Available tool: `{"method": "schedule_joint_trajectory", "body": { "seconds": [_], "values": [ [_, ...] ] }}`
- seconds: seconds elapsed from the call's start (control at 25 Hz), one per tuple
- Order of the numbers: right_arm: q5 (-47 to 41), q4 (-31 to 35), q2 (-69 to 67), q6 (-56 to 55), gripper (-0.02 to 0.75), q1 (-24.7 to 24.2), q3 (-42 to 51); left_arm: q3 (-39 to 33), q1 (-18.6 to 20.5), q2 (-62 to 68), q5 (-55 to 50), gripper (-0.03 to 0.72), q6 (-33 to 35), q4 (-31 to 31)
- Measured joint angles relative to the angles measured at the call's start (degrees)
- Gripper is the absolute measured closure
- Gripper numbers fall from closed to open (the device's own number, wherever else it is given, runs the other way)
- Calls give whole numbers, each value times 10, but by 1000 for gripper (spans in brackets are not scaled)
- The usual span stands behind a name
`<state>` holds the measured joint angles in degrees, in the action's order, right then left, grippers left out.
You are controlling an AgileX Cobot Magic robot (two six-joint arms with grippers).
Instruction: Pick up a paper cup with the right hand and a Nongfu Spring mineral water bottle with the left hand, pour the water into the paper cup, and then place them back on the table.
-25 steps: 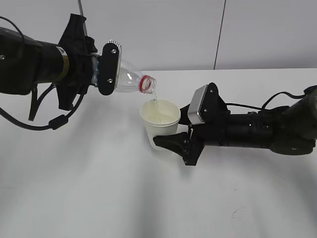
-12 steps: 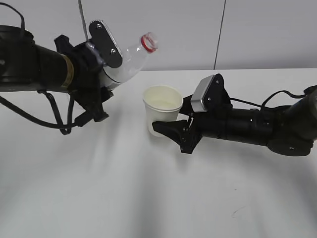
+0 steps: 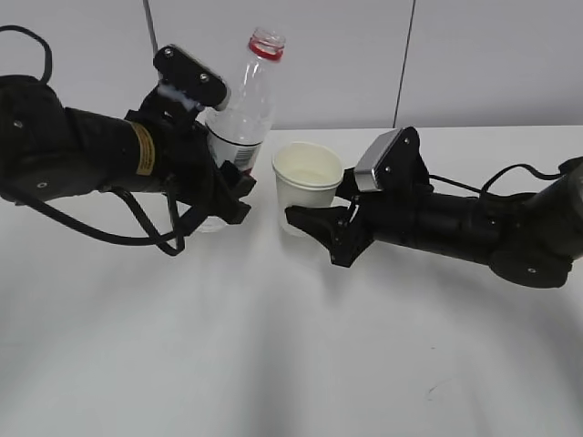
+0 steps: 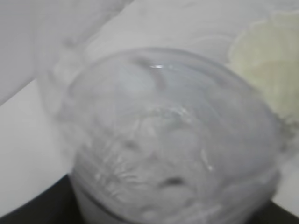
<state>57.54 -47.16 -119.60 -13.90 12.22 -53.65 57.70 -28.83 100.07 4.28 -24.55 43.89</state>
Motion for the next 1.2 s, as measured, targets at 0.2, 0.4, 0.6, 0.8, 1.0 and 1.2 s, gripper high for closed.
{"method": "schedule_joint_trajectory", "body": {
  "seconds": [0.2,0.4,0.6,0.8,1.0,1.2],
  "values": [
    [-18,45,0,17,225,0,0,-47,27,0,105,270,0,-71],
    [-22,127,0,29,225,0,0,-105,65,0,214,270,0,-99],
    [-29,189,0,71,225,-1,0,-139,87,1,268,270,8,-100],
    [-40,240,0,86,226,-1,0,-143,96,31,338,270,24,-106],
    [-66,272,0,109,227,-1,0,-143,97,80,425,270,53,-126],
    [-66,277,-19,111,227,-1,0,-143,98,113,473,270,80,-143]
  ]
}}
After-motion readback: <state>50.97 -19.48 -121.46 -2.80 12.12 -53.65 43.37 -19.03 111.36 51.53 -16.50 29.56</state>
